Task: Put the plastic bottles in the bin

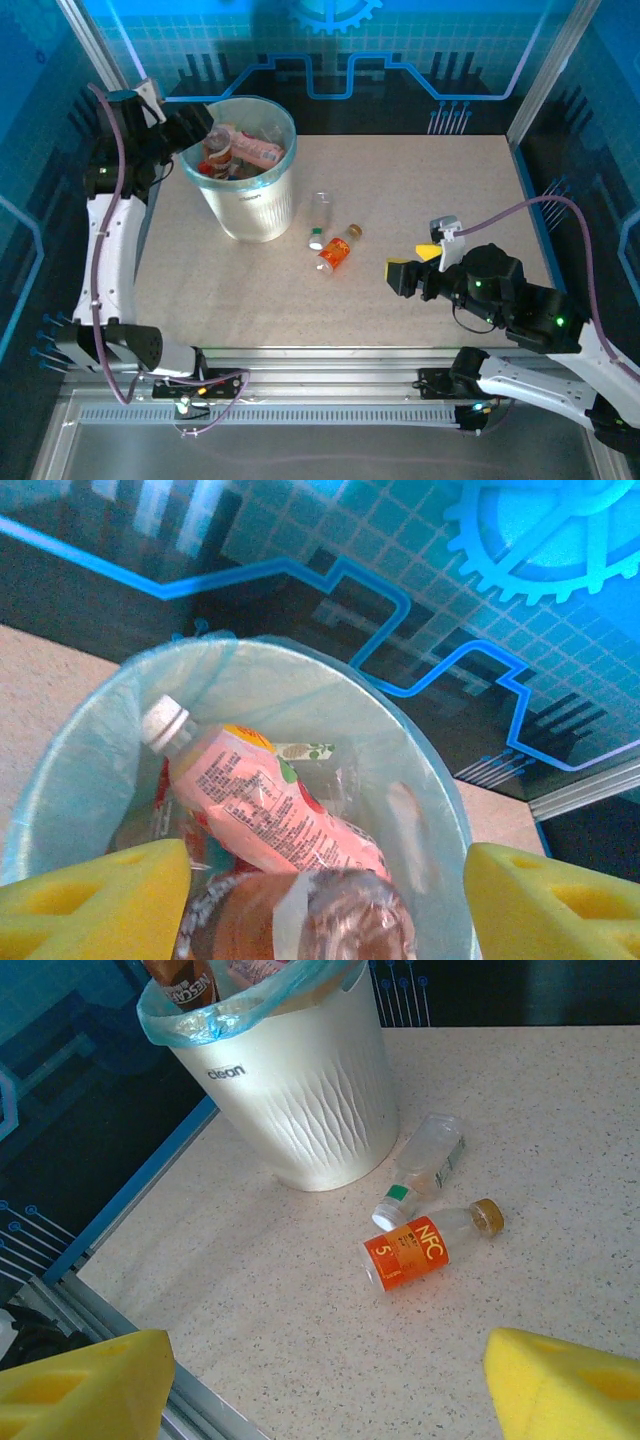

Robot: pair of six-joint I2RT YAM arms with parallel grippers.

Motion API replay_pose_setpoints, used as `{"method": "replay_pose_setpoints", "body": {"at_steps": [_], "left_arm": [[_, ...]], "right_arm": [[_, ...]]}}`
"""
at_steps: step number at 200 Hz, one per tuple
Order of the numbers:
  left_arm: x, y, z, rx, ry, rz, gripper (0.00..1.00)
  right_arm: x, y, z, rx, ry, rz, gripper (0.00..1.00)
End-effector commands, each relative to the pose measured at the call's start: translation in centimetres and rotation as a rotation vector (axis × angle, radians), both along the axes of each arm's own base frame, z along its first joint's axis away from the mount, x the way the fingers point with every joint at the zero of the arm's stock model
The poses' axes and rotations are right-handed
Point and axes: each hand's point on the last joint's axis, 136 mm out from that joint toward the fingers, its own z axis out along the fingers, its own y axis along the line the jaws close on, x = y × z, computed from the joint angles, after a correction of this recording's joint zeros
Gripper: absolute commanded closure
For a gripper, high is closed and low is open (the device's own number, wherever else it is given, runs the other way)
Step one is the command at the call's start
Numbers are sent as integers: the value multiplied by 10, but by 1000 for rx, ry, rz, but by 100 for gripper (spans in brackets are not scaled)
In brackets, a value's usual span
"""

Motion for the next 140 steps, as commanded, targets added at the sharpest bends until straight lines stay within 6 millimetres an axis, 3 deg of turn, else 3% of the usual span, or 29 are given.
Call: {"method": "replay_pose_setpoints", "body": {"at_steps": [1,17,29,46,59,86,111,123,140], "left_arm": [[-12,8,11,73,-37,20,32],[-9,-8,3,95,-11,-38,37],[-7,-32,-7,153,20,-108,38],[-5,-67,-29,231,72,-209,39],[-6,-81,-51,282,134,-251,42],[-10,-89,-82,317,200,-293,47],[-4,-81,-100,373,252,-274,48],[-1,-80,-100,372,267,-270,49],[3,-81,-81,354,223,-259,52]], "right_arm": [[2,1,-7,-14,14,-18,18],[4,4,-8,-20,16,-18,18],[6,8,-10,-25,19,-16,18],[8,14,-11,-25,29,-4,18],[9,18,-12,-26,41,3,19],[7,19,-19,-34,66,6,19],[9,16,-25,-52,70,-10,19],[9,16,-25,-52,70,-13,19],[9,17,-25,-43,77,-17,19]]}}
